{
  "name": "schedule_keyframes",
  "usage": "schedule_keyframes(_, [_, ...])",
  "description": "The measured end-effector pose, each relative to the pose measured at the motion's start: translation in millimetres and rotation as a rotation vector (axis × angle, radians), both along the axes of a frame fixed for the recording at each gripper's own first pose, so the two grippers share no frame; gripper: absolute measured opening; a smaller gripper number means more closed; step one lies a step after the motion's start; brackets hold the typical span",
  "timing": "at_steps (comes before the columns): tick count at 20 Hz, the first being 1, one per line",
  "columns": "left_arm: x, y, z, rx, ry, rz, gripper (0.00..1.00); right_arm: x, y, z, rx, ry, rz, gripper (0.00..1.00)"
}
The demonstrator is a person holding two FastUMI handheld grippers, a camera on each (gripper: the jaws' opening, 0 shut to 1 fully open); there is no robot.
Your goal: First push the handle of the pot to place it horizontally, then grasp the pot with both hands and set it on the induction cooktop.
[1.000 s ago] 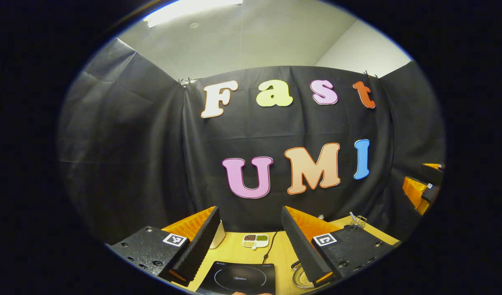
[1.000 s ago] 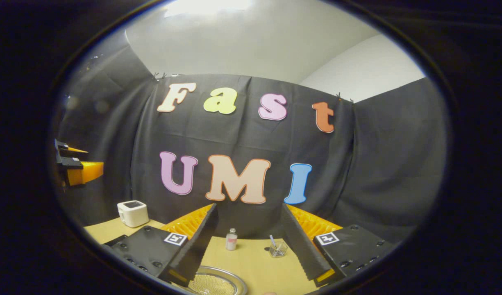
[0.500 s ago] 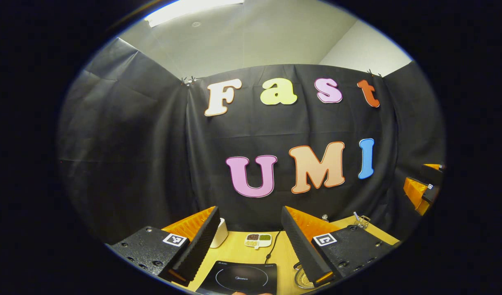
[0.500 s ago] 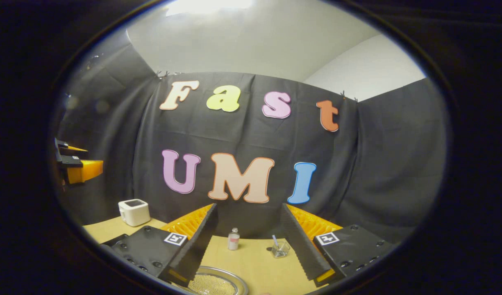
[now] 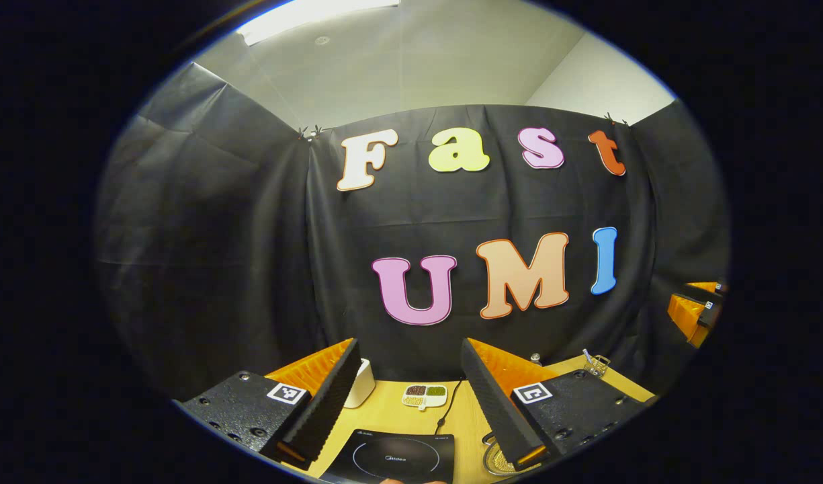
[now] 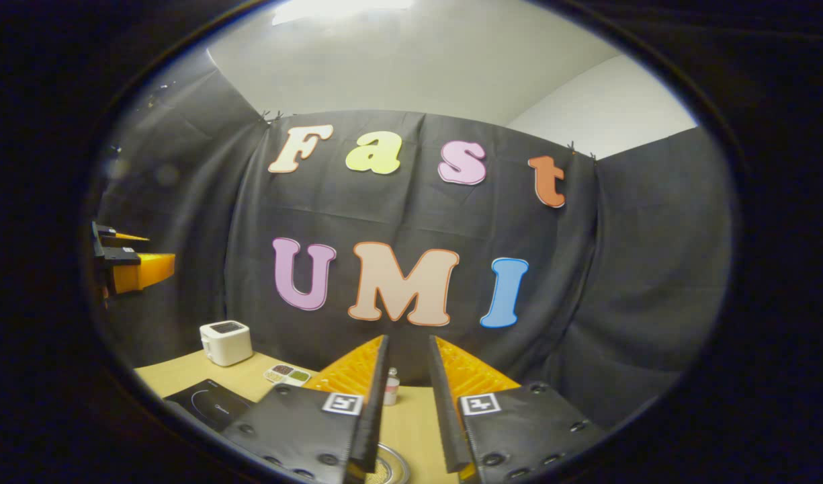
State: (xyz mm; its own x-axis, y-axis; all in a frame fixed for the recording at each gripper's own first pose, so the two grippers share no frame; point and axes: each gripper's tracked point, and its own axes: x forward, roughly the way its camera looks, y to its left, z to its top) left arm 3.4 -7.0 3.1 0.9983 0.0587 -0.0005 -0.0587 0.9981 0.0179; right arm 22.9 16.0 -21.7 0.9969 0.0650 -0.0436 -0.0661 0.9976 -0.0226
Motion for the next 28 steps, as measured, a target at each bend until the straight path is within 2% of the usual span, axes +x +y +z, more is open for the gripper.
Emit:
schedule_keyframes(2, [-0.3, -1.7, 1.1, 0.006, -0.002, 0.001, 0.96, -0.7, -2.0, -1.4, -0.018, 0.002, -0.009, 0.16])
schedule_keyframes(3, [-1.2, -3.2, 2.4, 0.007, -0.004, 0.001, 0.96, -2.1, 2.0, -2.6, -0.013, 0.003, 0.006, 0.1])
schedule_keyframes(9, [-5.6, -7.8, 7.2, 0.013, -0.012, 0.001, 0.96, -7.6, 8.5, -10.2, -0.003, 0.018, 0.033, 0.1])
schedule_keyframes(13, [-8.8, -9.9, 11.8, 0.012, -0.017, -0.001, 0.94, -17.4, 13.7, -47.8, 0.007, 0.103, 0.07, 0.1])
schedule_keyframes(20, [-10.2, -13.4, 14.2, 0.025, -0.023, 0.005, 0.94, -61.8, 25.0, -173.1, -0.039, 0.387, 0.156, 0.1])
schedule_keyframes(28, [-10.6, -13.2, 12.3, 0.033, -0.035, 0.022, 0.94, -130.0, 38.5, -324.5, -0.063, 0.777, 0.249, 0.1])
